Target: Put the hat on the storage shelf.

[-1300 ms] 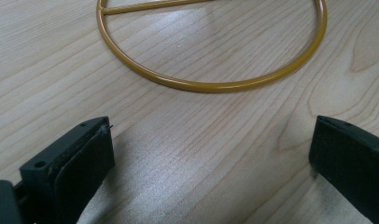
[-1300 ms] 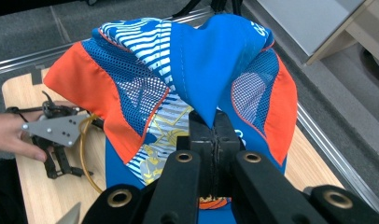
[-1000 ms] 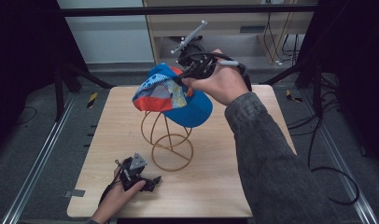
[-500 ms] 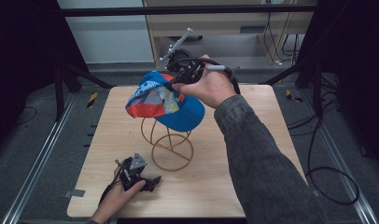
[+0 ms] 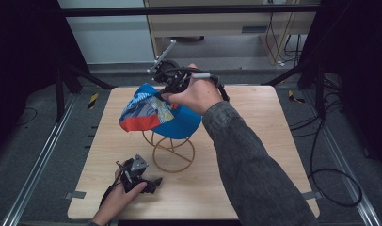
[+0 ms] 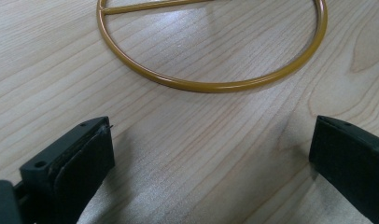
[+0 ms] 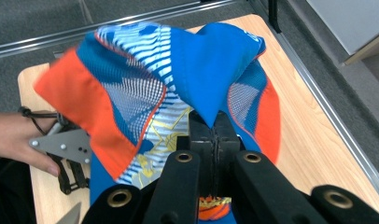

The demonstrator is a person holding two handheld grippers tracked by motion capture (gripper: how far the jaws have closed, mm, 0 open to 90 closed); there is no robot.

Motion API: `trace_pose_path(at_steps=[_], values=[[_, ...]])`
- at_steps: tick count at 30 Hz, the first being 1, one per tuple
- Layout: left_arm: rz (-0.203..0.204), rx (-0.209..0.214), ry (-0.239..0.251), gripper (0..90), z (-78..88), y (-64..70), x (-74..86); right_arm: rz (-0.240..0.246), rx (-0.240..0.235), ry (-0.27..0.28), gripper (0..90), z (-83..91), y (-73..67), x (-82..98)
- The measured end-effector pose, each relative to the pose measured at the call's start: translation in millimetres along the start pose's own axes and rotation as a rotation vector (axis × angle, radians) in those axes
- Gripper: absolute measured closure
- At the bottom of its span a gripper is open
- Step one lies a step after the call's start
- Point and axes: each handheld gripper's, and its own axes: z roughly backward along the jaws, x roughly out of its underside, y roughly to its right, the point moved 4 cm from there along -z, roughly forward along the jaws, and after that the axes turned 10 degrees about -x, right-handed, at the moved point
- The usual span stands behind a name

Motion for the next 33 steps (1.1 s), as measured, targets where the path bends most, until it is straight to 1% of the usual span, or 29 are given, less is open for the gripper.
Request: trace_pose_path(at_steps=[1,9,10,16,27,33], values=[[0.000,0.000,0.000,0.0,0.0,0.0,0.0,-0.001,-0.003,-0.006,90.0,-3.5,-0.6,0.1],[0.000,0.000,0.000,0.0,0.0,0.0,0.0,0.004,-0.018,-0.019,89.9,-8.0,-4.2,-0.6],[0.000,0.000,0.000,0.0,0.0,0.0,0.0,0.011,-0.025,-0.024,89.8,-10.0,-5.7,-0.7],[0.000,0.000,0.000,0.0,0.0,0.0,0.0,0.017,-0.035,-0.031,89.7,-15.7,-8.3,0.0],[0.000,0.000,0.000,0.0,0.0,0.0,0.0,0.017,-0.047,-0.042,89.3,-17.8,-9.4,0.1],[0.000,-0.001,0.000,0.0,0.0,0.0,0.0,0.013,-0.046,-0.034,89.2,-19.7,-9.1,0.9]])
